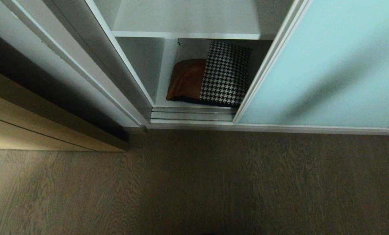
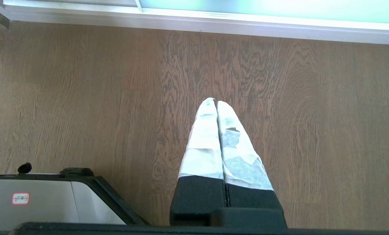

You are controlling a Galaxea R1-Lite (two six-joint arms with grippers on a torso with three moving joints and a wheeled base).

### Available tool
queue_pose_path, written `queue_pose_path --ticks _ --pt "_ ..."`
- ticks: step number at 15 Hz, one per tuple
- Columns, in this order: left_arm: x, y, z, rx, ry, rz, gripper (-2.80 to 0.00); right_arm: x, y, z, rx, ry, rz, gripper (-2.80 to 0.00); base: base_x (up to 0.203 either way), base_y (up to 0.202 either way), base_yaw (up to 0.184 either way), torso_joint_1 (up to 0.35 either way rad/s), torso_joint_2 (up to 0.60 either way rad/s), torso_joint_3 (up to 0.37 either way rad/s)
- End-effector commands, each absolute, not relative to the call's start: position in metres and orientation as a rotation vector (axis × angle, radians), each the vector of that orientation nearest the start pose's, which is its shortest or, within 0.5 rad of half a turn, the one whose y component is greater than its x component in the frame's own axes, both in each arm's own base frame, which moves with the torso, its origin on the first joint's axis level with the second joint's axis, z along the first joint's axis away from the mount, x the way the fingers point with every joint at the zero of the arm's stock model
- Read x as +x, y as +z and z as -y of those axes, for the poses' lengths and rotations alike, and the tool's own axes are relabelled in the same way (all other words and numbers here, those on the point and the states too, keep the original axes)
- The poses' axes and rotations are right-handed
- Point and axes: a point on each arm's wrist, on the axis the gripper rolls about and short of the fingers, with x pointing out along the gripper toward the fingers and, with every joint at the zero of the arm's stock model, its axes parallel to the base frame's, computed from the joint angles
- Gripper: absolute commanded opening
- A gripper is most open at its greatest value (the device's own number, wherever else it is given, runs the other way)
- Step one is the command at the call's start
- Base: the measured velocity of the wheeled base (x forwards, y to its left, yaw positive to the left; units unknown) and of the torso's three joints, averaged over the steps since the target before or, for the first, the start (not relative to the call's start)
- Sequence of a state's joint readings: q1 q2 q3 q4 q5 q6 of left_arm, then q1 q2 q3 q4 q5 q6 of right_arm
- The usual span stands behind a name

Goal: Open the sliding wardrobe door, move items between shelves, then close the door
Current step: Open the door

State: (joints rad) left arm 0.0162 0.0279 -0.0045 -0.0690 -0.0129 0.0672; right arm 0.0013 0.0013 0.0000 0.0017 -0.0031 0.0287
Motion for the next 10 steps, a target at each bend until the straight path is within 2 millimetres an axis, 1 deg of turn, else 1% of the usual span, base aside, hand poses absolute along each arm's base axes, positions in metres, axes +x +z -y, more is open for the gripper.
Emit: queue_pose_path --ticks 1,2,5,10 --pt "-0.0237 0.0802 0.0015 0.083 -0.033 0.014 -2.80 -0.0227 0.0754 0.0001 0.029 -0.002 -0.003 -2.80 0.000 0.000 0.000 0.000 0.00 0.000" --pt "-0.0226 0.0752 0.0010 0.066 -0.018 -0.005 -2.80 -0.0227 0.0754 0.0001 0.031 -0.002 -0.003 -2.80 0.000 0.000 0.000 0.000 0.00 0.000" --pt "-0.0226 0.0751 0.0004 0.018 0.009 -0.003 -2.80 -0.0227 0.0754 0.0001 0.029 -0.002 -0.003 -2.80 0.000 0.000 0.000 0.000 0.00 0.000" --pt "-0.0226 0.0751 0.0004 0.014 0.009 -0.003 -2.80 -0.0227 0.0754 0.0001 0.029 -0.002 -0.003 -2.80 0.000 0.000 0.000 0.000 0.00 0.000"
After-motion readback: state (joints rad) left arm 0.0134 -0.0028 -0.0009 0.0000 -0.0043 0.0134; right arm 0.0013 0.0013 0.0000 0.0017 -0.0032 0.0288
